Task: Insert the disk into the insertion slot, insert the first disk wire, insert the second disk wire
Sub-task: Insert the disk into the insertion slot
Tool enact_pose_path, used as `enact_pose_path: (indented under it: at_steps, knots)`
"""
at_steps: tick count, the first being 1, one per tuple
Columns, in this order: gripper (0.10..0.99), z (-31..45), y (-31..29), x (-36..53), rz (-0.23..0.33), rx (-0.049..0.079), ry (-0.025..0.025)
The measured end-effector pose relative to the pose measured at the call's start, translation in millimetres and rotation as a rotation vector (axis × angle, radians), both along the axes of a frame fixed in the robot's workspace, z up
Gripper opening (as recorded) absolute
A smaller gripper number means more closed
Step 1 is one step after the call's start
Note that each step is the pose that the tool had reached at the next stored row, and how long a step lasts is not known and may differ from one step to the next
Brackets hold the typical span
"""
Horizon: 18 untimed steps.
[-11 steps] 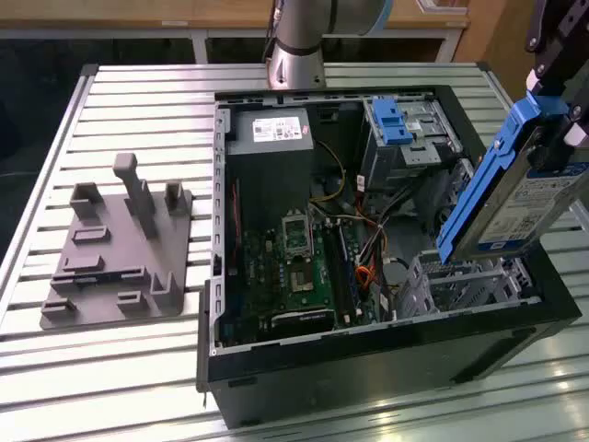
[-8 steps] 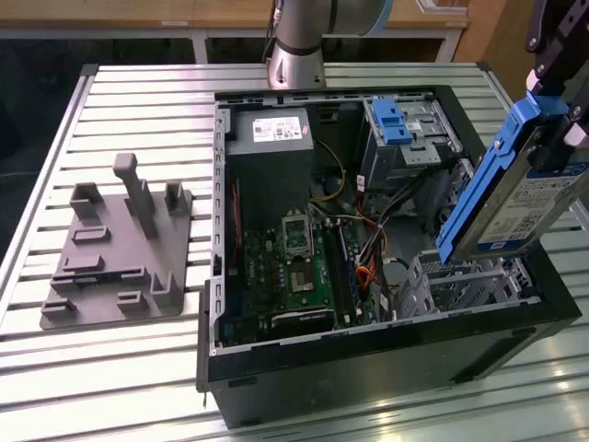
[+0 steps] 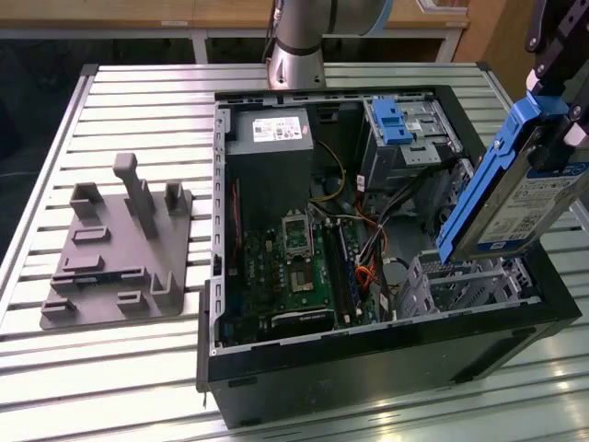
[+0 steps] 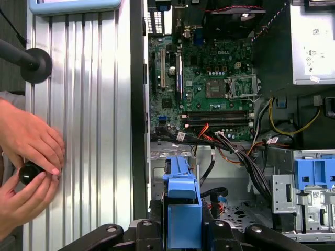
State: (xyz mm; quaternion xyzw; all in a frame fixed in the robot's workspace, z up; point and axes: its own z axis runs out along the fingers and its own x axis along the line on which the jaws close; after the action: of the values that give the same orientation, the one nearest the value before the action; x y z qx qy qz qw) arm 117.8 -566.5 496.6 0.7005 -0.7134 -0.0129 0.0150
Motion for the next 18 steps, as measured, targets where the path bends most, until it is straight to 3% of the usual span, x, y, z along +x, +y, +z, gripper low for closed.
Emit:
enact_pose_path:
  at_steps: [3, 6, 10, 11, 13, 18]
  knots:
    - [0.365, 0.1, 0.0, 0.0, 0.000, 0.002, 0.0000]
    - [0.365, 0.0, -0.9, 0.0, 0.000, 0.016, 0.0000]
    - [0.365, -0.1, -3.3, 0.0, 0.000, 0.055, 0.0000]
    - [0.365, 0.0, -4.7, 0.0, 0.000, 0.078, 0.0000]
    - [0.365, 0.0, -5.8, 0.0, 0.000, 0.094, -0.0001]
    - [0.365, 0.0, -5.8, 0.0, 0.000, 0.095, 0.0000]
